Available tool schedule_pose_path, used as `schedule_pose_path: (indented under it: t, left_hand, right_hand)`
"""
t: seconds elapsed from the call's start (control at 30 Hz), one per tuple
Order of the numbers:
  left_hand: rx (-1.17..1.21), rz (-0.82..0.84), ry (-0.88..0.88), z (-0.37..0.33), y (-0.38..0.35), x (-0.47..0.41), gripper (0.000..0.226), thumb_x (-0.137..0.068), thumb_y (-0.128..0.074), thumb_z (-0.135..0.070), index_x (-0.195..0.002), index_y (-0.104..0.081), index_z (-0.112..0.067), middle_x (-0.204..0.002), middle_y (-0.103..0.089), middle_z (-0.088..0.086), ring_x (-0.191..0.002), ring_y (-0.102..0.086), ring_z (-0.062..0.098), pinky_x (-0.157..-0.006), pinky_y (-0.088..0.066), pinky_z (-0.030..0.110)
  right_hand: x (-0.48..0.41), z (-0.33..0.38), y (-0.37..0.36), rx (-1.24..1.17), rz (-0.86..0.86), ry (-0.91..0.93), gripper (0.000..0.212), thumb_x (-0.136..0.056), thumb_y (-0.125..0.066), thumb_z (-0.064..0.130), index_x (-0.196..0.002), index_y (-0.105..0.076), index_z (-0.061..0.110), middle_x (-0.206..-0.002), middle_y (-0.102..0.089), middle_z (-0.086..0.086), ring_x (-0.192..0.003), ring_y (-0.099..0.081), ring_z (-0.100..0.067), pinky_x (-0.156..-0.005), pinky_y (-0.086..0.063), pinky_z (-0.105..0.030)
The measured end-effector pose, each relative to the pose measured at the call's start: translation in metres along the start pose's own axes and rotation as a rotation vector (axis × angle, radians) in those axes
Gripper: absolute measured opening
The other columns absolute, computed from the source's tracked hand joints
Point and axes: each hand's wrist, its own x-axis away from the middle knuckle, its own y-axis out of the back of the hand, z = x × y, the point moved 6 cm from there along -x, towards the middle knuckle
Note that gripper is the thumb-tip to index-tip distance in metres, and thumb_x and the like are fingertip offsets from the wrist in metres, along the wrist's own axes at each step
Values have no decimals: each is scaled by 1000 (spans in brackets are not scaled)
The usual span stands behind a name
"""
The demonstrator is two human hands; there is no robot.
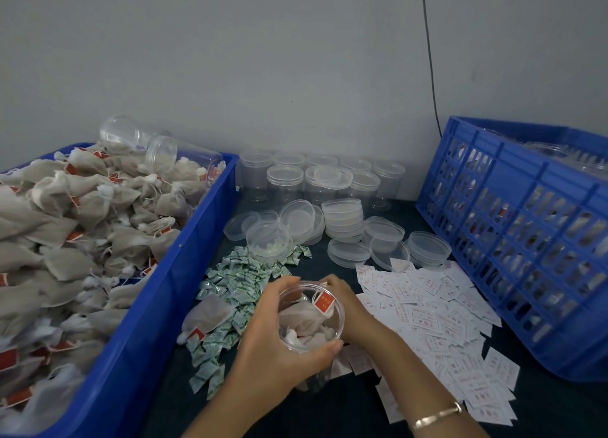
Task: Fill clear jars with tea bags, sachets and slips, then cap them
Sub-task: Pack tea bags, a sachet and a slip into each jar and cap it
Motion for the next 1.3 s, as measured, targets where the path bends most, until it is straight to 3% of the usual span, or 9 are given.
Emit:
schedule_pose_path:
  t: [0.17,0.27,0.43,0.67,0.83,0.9,1.03,1.17,1.3]
  left_hand:
    - [40,9,-17,-4,2,3,77,-58,-87,-33,-124,-47,-32,-117,-57,-27,-108,-58,-6,-81,-45,4]
    - [56,3,-21,-4,3,4,77,-58,-86,-33,-124,-47,-29,-117,-57,-26,-109,-58,-6,-80,-45,3]
    - [35,13,-5,-2,3,4,77,-62,-90,-21,-124,-46,-33,-114,-55,-30,-109,-54,-11,-78,-43,0]
    - [8,-15,71,0,-5,1,86,-52,-83,-54,-127,-41,-42,-119,-53,-25,-111,-51,-12,-87,-44,6]
    - [4,14,66,0,-5,1,79,-61,-87,-39,-127,-43,-40,-121,-57,-20,-113,-56,-2,-95,-48,25]
    - [2,16,51,-1,-5,1,78,-62,-87,-37,-127,-44,-38,-121,-58,-20,-112,-55,-4,-93,-47,17]
    - [-30,1,52,1,-4,2,82,-59,-88,-41,-127,-41,-39,-117,-55,-26,-109,-50,-16,-81,-37,-3]
    - [-31,8,64,2,-4,2,84,-58,-89,-40,-128,-42,-38,-115,-56,-25,-107,-53,-14,-79,-39,-2]
    - [-47,-1,50,3,-4,1,82,-60,-89,-37,-126,-42,-39,-112,-51,-38,-107,-51,-17,-79,-38,-3]
  right_hand:
    - [-23,-3,-13,189,-16,-22,10,-94,-62,30,-95,-55,24,-89,-35,12,-93,-46,-16,-79,-33,-27]
    - [-21,0,-11,162,-80,-27,30,-93,-63,28,-73,-41,31,-79,-37,16,-72,-42,-5,-63,-29,-18]
    - [9,6,23,-265,-227,-32,28,-85,-75,8,-77,-62,32,-78,-64,13,-74,-59,-2,-61,-44,-8]
    - [58,51,96,-779,-360,138,10,-86,-75,15,-86,-77,25,-88,-77,2,-80,-73,-11,-76,-54,-16]
    - [87,87,93,-525,-86,308,7,-88,-77,22,-93,-79,26,-97,-75,8,-95,-70,-6,-86,-49,-13]
    - [91,83,95,-464,-115,312,11,-88,-76,27,-99,-78,30,-104,-72,13,-103,-66,-2,-91,-44,-9]
    - [84,36,106,-339,-286,100,13,-91,-72,23,-91,-73,36,-94,-73,19,-95,-66,5,-86,-50,-13]
    - [78,-16,67,-14,-56,-153,18,-88,-74,30,-99,-63,39,-103,-62,20,-96,-58,7,-96,-50,-24]
    - [77,-37,41,66,91,-194,45,-77,-84,40,-112,-56,41,-111,-48,20,-107,-49,-4,-97,-44,-26]
